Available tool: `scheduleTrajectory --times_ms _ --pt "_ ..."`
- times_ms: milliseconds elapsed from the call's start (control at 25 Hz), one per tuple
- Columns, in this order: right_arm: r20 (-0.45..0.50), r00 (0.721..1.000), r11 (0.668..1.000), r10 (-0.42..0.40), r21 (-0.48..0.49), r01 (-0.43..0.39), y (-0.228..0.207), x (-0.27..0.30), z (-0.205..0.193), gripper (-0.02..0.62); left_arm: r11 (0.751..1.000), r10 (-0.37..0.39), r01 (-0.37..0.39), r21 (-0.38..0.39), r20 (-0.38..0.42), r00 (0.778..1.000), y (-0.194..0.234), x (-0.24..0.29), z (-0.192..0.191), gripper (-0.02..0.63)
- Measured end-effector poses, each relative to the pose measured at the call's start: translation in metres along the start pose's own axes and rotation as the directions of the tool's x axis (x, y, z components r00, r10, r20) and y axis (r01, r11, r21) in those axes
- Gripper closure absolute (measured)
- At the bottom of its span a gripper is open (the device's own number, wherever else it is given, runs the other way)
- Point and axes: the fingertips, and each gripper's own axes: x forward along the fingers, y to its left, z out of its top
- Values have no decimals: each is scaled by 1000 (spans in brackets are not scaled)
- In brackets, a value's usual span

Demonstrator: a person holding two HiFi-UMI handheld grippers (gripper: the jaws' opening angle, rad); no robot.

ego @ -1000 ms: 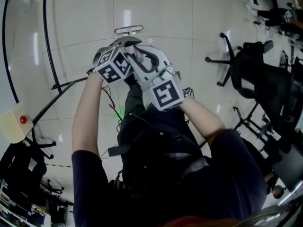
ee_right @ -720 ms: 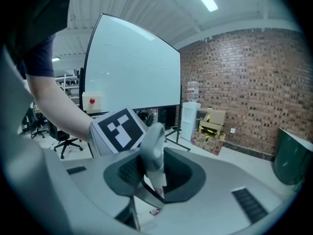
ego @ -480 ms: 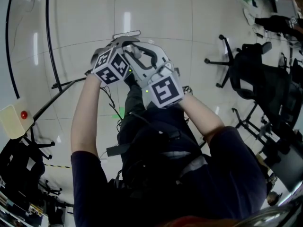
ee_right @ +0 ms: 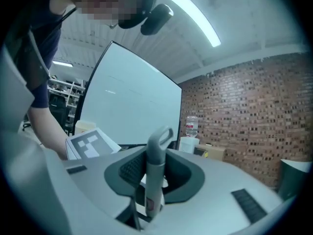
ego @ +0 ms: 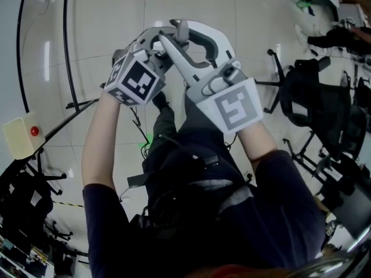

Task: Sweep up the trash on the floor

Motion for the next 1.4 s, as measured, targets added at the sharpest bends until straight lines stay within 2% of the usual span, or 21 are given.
scheduleTrajectory --times_ms 120,240,320,400,520,640,720,840,1040,1160,1240,1400 --pt "64 995 992 71 -107 -64 20 -5 39 499 999 39 -40 31 27 999 2 -25 27 515" --pt "82 991 983 107 -158 -93 34 -12 61 499 996 79 -80 29 43 996 -1 -42 44 515" --pt "75 991 985 108 -144 -97 37 -21 72 499 993 115 -116 21 46 992 -4 -54 53 500" --pt "83 991 991 105 -97 -96 34 -31 85 499 988 152 -153 11 36 988 -6 -65 61 453" --pt "137 982 992 129 -34 -125 35 -43 109 498 978 210 -210 -10 36 977 -13 -81 72 448" --pt "188 964 981 190 -4 -193 53 -54 123 498 962 271 -271 6 13 962 -28 -96 75 448" --pt "199 953 971 228 23 -237 69 -62 122 498 954 299 -299 14 -14 954 -44 -103 73 449" --pt "184 950 960 253 77 -271 89 -71 110 499 936 351 -350 20 -67 934 -66 -112 62 494" --pt "174 933 928 316 147 -342 118 -94 88 499 894 425 -440 -86 -151 893 -108 -120 39 505" --pt "166 925 910 343 185 -370 136 -104 72 499 869 453 -481 -118 -204 868 -131 -124 19 506" --pt "158 927 906 340 211 -368 144 -111 61 499 862 456 -491 -129 -230 860 -147 -124 8 508" --pt "114 939 885 323 315 -343 152 -122 33 498 857 438 -488 -165 -265 859 -172 -119 -11 512"
